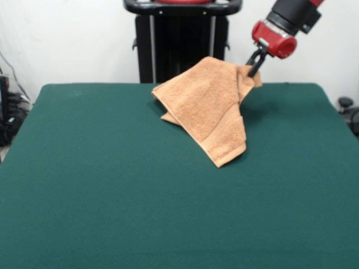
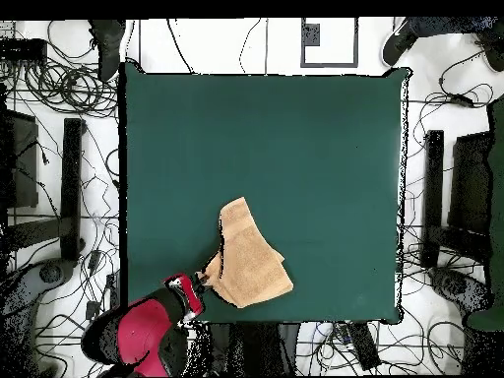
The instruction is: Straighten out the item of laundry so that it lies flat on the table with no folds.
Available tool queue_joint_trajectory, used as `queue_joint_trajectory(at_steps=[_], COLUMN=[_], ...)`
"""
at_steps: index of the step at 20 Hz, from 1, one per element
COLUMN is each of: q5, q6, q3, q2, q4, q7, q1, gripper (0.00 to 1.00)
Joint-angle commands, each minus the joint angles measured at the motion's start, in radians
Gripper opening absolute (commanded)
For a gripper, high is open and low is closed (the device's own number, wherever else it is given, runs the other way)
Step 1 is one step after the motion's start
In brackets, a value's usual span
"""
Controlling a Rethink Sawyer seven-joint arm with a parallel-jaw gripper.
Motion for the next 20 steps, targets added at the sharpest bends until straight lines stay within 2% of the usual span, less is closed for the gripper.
queue_joint_trajectory(at_steps=[1, 9, 16, 20], q5=[-0.050, -0.051, -0.003, 0.034], q6=[-0.029, -0.015, 0.154, 0.267], q3=[0.060, 0.022, -0.035, -0.074], q2=[-0.044, -0.030, -0.034, 0.009], q4=[0.014, 0.003, -0.043, -0.107], q7=[0.039, 0.076, 0.147, 0.220], q1=[-0.037, -0.009, 0.090, 0.157], gripper=[0.00, 0.00, 0.00, 0.00])
